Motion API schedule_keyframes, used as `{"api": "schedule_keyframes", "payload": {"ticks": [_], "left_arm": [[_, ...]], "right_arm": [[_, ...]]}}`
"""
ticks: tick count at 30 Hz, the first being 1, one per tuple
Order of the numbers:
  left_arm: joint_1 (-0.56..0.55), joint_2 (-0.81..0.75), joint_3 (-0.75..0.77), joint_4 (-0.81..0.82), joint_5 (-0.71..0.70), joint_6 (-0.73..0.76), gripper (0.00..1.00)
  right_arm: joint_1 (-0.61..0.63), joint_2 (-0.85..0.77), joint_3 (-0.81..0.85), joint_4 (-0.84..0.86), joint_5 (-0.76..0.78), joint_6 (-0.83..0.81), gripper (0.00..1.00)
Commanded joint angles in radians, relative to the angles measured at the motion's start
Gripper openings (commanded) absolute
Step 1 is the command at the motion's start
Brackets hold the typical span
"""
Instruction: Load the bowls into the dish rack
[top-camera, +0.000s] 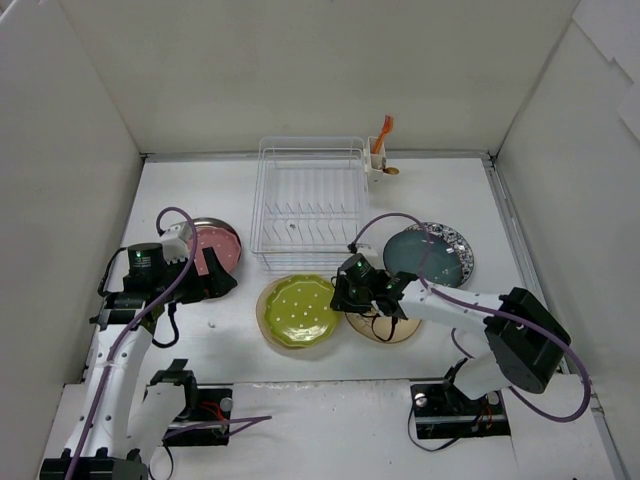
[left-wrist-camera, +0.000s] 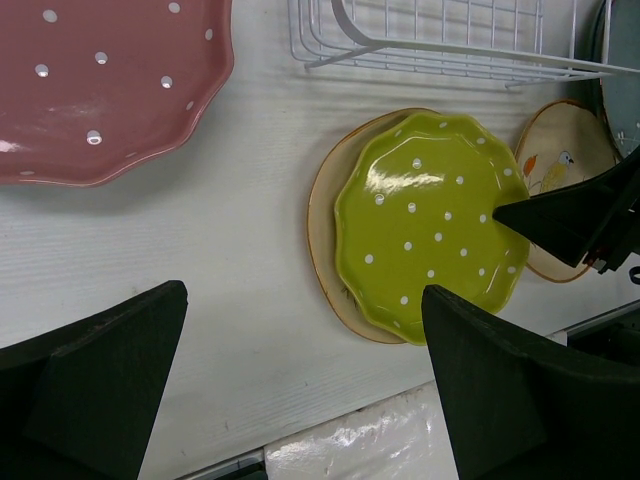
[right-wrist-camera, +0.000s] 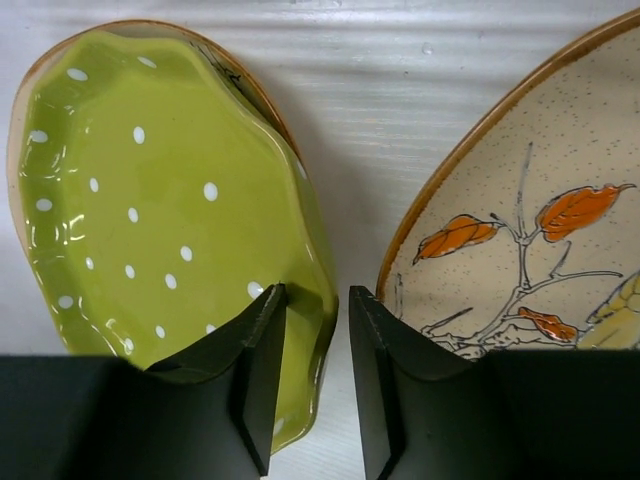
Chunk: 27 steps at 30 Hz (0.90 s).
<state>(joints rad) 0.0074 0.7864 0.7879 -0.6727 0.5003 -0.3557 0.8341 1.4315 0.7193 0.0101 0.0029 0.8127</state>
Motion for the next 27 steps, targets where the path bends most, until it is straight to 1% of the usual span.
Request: {"api": "schedule_keyframes", "payload": {"ticks": [1, 2, 4, 5, 7, 12, 18, 20, 27], "left_arm": [[0.006, 0.004, 0.017, 0.056, 0.018, 0.004, 1.0], [0.006, 0.004, 0.017, 0.056, 0.02, 0.004, 1.0], [0.006, -0.001, 0.017, 0.056, 0.02, 0.004, 0.99], [0.006, -0.003, 0.017, 0.055, 0.02, 0.003, 0.99], [0.006, -0.004, 0.017, 0.055, 0.023, 0.001, 0.99], [0.006, -0.006, 0.02, 0.056, 0.032, -0.002, 0.99], [0.006, 0.002, 0.007, 0.071, 0.063, -0.028, 0.99], [0.006, 0.002, -0.002, 0.088, 0.081, -0.041, 0.99], [0.006, 0.008, -0.09, 0.174, 0.155, -0.12, 0.99]], "right_arm": [[0.01, 0.003, -0.012, 0.07, 0.012, 0.011, 0.28], [0.01, 0.001, -0.015, 0.071, 0.012, 0.009, 0.21], [0.01, -0.009, -0.026, 0.073, 0.014, 0.005, 0.14], [0.01, -0.013, -0.03, 0.074, 0.017, 0.002, 0.08], [0.01, -0.034, -0.035, 0.074, 0.02, -0.007, 0.0], [0.007, -0.103, -0.034, 0.047, 0.012, -0.041, 0.0], [0.01, -0.177, 0.021, -0.004, 0.005, -0.075, 0.0], [0.008, -0.184, 0.034, -0.033, -0.023, -0.078, 0.0], [-0.001, -0.175, 0.077, -0.035, -0.083, -0.069, 0.0]]}}
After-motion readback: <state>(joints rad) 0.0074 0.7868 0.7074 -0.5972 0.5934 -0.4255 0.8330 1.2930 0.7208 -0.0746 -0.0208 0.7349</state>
